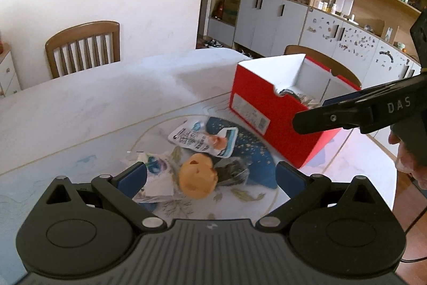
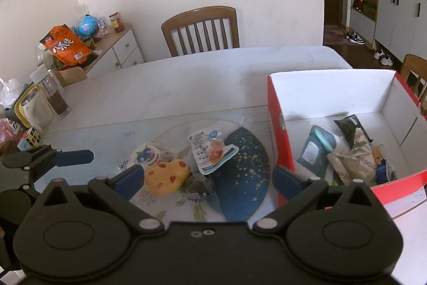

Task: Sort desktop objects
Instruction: 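Reach the left gripper to the blueberry bread bag while the right reaches the seaweed bag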

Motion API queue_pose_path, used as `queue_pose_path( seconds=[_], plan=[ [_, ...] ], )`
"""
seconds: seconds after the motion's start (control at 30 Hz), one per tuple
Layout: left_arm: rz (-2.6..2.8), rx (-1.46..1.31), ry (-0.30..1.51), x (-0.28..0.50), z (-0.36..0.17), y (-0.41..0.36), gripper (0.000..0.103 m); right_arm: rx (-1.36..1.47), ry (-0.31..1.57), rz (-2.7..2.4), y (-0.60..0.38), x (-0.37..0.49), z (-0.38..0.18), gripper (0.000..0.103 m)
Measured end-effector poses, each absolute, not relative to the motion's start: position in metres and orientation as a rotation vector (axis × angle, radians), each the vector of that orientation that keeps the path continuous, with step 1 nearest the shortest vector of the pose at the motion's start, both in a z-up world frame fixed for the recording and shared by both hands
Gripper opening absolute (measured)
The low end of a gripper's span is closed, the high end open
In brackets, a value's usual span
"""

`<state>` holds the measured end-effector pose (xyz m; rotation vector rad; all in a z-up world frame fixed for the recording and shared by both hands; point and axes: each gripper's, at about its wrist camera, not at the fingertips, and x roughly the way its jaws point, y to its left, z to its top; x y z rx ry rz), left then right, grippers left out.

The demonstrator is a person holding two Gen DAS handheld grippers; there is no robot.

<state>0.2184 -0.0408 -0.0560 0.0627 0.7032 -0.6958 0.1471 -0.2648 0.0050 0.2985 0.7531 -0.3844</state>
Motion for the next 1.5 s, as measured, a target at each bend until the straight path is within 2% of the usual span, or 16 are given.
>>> queue_pose_path(
  seconds=[0.67,1.03,1.5],
  plan=[
    [-0.542,-0.009,0.802,0.286,-0.100,-0.006,0.103,0.267,0.852,-0.344,-0.259,0.184,-0.042,0.095],
    [-0.524,0.027,0.873,0.324,-0.122,-0.029,0.103,0.257,0.908,-0.336,-0.263,0.199,-0.065,0.093],
    [-0.500,0.046,0.961,0.344,-0.151,-0.041,0.103,0.168,0.975,-0.313,-0.259,0.218,-0.093,0.083]
  ],
)
